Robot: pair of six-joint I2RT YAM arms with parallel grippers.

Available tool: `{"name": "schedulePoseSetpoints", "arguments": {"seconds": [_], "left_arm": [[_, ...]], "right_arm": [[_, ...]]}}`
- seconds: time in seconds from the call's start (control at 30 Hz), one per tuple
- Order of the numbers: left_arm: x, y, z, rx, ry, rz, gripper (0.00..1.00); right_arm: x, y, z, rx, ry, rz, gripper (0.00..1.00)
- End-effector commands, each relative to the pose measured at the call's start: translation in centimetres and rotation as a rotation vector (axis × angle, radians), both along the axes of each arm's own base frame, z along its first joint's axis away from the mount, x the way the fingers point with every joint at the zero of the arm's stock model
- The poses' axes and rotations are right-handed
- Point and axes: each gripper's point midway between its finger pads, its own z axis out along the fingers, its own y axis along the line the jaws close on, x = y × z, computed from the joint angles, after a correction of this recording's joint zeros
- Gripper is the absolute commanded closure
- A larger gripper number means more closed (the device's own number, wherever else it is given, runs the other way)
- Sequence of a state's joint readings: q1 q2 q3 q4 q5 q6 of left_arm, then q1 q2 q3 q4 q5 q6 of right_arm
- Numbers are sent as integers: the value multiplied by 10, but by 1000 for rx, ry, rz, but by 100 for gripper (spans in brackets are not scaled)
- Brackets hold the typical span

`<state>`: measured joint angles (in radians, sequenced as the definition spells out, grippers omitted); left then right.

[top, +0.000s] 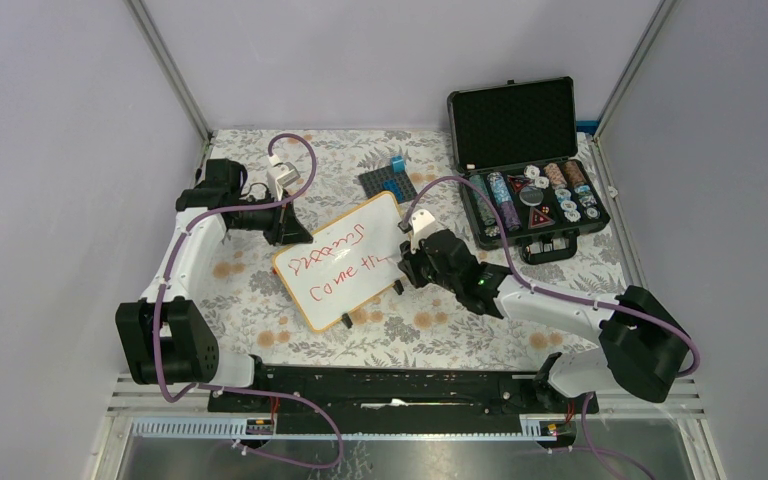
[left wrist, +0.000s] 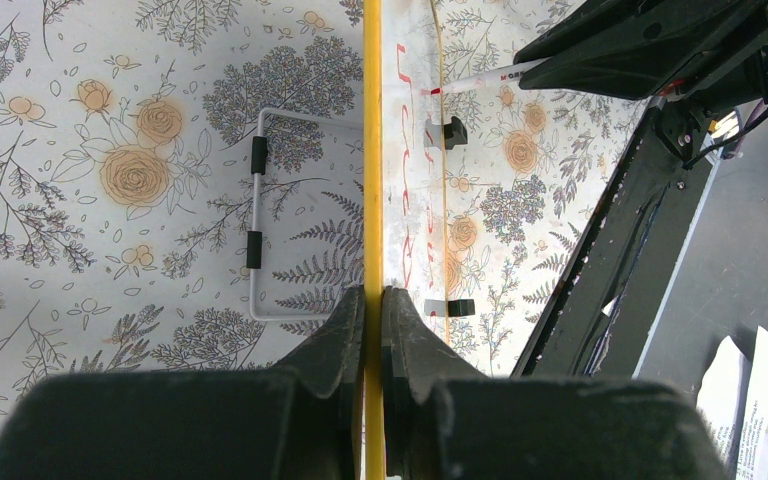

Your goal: Write a sentence on the whiteboard

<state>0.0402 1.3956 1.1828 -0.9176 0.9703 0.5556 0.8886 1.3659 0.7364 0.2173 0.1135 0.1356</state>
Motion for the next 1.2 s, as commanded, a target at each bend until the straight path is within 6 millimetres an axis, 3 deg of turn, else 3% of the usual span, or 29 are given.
{"name": "schedulePoseSetpoints", "arguments": {"seconds": [0.0,0.53,1.17], "left_arm": [[-3,-3,-5,22,-10,-26,100],[-1,-3,-5,20,-8,-26,100],[-2,-3,-5,20,-10,-28,100]], "right_arm": [[14,-2,21,24,-56,-38,100],[26,7,36,43,-84,-39,100],[7,1,14,45,-18,-8,100]]}}
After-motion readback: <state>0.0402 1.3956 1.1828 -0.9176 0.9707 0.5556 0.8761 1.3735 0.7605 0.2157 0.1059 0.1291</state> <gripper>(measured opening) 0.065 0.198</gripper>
